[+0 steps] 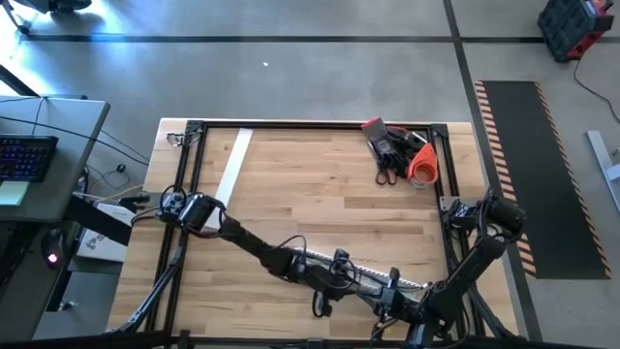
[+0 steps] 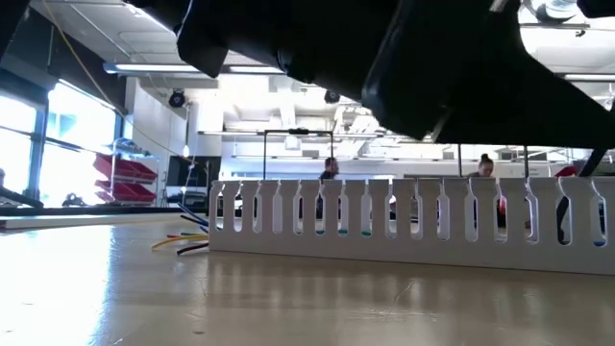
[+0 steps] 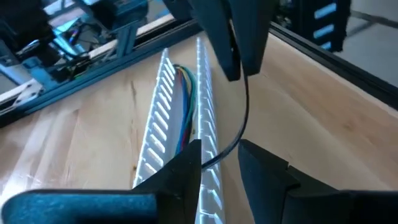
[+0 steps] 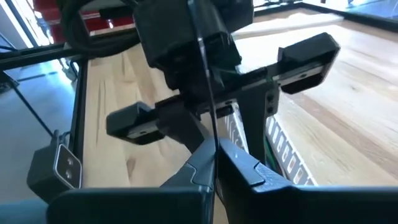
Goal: Ziptie cables
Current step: Put the colored ziptied cable into the white cable duct
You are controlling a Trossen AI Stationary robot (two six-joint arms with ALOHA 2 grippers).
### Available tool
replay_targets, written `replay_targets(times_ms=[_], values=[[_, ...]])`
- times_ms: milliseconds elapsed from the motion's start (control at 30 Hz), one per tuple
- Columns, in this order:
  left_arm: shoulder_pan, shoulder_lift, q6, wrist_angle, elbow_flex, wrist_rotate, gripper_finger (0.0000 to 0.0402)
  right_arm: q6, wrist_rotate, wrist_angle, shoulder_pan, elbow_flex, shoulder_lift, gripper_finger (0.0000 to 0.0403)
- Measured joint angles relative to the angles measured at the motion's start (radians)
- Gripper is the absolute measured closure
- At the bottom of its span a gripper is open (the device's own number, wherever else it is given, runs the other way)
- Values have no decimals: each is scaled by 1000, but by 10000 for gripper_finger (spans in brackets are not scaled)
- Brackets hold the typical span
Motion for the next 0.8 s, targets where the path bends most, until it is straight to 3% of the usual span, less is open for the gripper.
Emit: replay_targets(times_ms=[467, 800], values=[[-31, 5, -146, 74, 0, -79, 314, -8, 36, 0, 6, 0, 0, 403], [-23, 38, -163, 107, 0, -172, 314, -8, 64, 0, 11, 0, 0, 403]])
